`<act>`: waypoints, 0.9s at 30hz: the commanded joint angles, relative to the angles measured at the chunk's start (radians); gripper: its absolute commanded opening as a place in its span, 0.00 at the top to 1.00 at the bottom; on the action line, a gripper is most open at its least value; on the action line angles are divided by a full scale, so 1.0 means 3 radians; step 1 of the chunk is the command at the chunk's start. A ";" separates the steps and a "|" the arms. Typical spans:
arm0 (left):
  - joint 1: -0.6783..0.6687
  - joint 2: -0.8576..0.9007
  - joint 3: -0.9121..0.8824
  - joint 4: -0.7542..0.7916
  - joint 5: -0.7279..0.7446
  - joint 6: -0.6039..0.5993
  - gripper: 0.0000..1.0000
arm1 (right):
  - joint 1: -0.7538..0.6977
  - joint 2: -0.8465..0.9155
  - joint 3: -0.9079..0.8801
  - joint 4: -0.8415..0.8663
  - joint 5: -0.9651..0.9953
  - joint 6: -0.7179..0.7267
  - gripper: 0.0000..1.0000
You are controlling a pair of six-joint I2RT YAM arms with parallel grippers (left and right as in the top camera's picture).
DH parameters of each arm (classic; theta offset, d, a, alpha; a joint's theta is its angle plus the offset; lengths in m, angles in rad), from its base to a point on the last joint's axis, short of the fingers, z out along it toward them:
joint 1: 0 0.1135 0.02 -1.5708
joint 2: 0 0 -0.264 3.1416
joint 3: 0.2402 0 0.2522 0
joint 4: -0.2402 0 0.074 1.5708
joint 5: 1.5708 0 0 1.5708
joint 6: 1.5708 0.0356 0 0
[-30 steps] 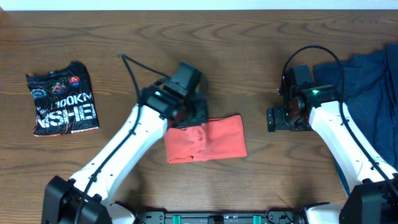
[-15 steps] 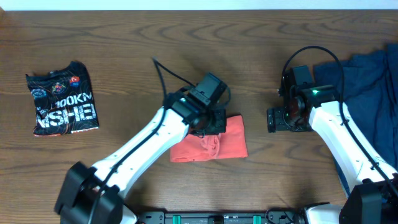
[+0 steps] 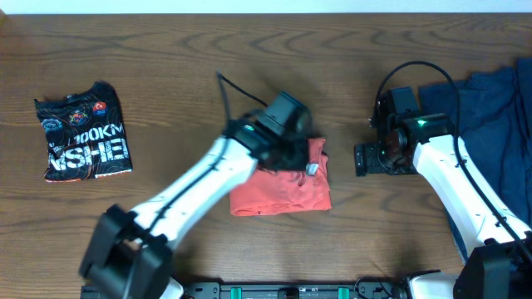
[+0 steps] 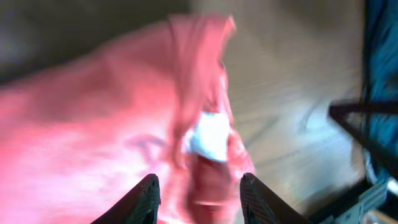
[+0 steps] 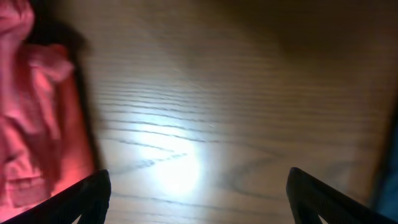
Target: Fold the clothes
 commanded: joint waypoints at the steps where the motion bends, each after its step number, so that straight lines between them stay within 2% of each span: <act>1: 0.0423 -0.0282 0.0142 0.0006 -0.0239 0.0220 0.56 | 0.0004 0.0006 0.0011 0.0114 -0.0923 -0.0435 0.14; 3: 0.0650 -0.0270 0.0137 0.0042 -0.0294 0.0271 0.56 | 0.0064 0.0008 0.0011 0.0243 -0.1488 -0.0631 0.15; 5: 0.0835 -0.0203 0.0100 0.0083 -0.0328 0.0354 0.56 | 0.0151 0.0009 0.0011 0.0376 -0.1776 -0.0665 0.15; 8: 0.1007 -0.0033 0.0072 0.0090 -0.0327 0.0361 0.56 | 0.0369 0.0014 0.0011 0.0584 -0.1863 -0.0651 0.15; 13: 0.1053 0.0340 0.0072 0.0074 -0.0306 0.0444 0.55 | 0.0797 0.0090 0.0011 0.0907 -0.1836 -0.0594 0.15; 19: 0.1043 0.0702 0.0072 -0.0170 -0.0286 0.0443 0.56 | 0.1164 0.0404 0.0010 0.0879 -0.1573 -0.0331 0.19; 22: 0.1044 0.0818 0.0072 -0.0431 -0.0289 0.0444 0.56 | 0.1294 0.0649 0.0010 0.0566 -0.1321 -0.0266 0.28; 25: 0.1043 0.0879 0.0072 -0.0684 -0.0289 0.0456 0.57 | 0.1339 0.0865 0.0010 0.0192 -0.0699 0.0145 0.28; 27: 0.1039 0.0890 0.0056 -0.0891 -0.0287 0.0455 0.67 | 0.1331 0.0946 0.0010 -0.0010 -0.0243 0.0482 0.27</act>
